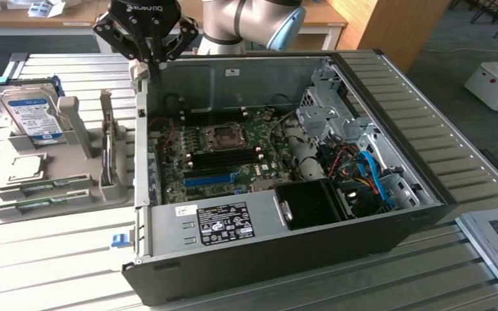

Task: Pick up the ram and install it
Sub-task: 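Reach for the ram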

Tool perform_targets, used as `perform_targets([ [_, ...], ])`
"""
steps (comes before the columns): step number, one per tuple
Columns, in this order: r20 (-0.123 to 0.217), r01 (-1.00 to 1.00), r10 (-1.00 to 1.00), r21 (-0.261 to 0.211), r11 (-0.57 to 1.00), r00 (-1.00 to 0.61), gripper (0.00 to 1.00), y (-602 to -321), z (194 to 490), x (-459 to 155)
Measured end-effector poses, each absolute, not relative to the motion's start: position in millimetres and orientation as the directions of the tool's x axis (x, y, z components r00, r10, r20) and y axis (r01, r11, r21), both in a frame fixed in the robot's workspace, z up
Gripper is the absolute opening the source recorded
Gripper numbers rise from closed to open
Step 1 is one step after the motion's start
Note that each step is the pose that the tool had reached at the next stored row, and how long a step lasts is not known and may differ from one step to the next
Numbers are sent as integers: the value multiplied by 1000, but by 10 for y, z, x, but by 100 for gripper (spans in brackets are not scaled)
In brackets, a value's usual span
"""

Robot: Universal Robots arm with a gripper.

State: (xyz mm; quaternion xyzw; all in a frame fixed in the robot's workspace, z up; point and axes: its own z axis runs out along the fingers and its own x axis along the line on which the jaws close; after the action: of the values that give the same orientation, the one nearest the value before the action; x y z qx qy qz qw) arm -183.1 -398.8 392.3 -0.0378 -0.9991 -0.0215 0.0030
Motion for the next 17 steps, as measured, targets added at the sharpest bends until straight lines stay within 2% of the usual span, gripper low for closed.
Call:
perform_targets([
  [17,29,76,75,41,996,-997,10,-3989,3915,-2096],
])
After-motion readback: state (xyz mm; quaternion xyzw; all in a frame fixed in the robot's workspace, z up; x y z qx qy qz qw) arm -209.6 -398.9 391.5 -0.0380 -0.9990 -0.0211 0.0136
